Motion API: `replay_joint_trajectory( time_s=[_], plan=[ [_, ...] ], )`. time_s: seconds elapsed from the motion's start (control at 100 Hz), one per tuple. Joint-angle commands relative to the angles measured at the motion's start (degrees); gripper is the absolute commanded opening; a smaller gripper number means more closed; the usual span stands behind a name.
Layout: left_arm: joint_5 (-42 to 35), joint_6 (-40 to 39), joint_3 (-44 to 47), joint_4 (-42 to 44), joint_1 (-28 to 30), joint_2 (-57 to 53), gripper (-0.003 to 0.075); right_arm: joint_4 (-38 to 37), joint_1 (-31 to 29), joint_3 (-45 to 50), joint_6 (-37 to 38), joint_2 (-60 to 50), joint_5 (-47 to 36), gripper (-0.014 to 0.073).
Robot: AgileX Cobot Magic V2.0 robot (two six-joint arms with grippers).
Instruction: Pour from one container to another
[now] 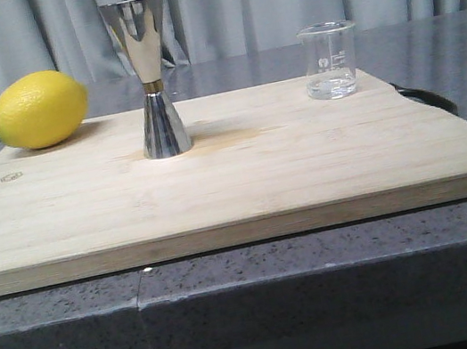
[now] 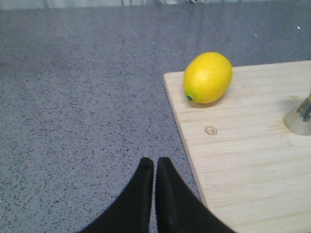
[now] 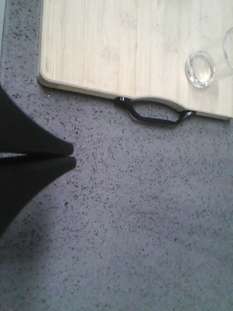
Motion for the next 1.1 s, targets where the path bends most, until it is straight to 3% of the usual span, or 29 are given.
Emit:
replay_joint_trajectory(
  time_s=[0.0, 0.18, 0.36, 0.49, 1.09],
  plan=[
    [-12.9, -0.6, 6.4, 0.2, 2.2, -5.4, -0.0019, -1.6, -0.2, -1.4, 0.1, -0.2, -3.3, -0.007],
    [-27.7, -0.6, 24.0, -0.7, 5.5, -17.4, -0.0019, -1.6, -0.2, -1.4, 0.1, -0.2, -3.3, -0.007],
    [-33.1, -0.6, 32.6, -1.7, 5.9, -24.7, -0.0019, -1.6, -0.2, -1.4, 0.1, -0.2, -3.3, -0.007],
    [-37.2, -0.6, 35.1, -1.7, 5.9, -26.3, -0.0019, -1.6, -0.2, -1.4, 0.1, -0.2, -3.1, -0.007],
    [-37.0, -0.6, 35.1, -1.7, 6.0, -26.3, -0.0019, -1.6, -0.2, -1.4, 0.1, -0.2, -3.1, -0.007]
  ],
)
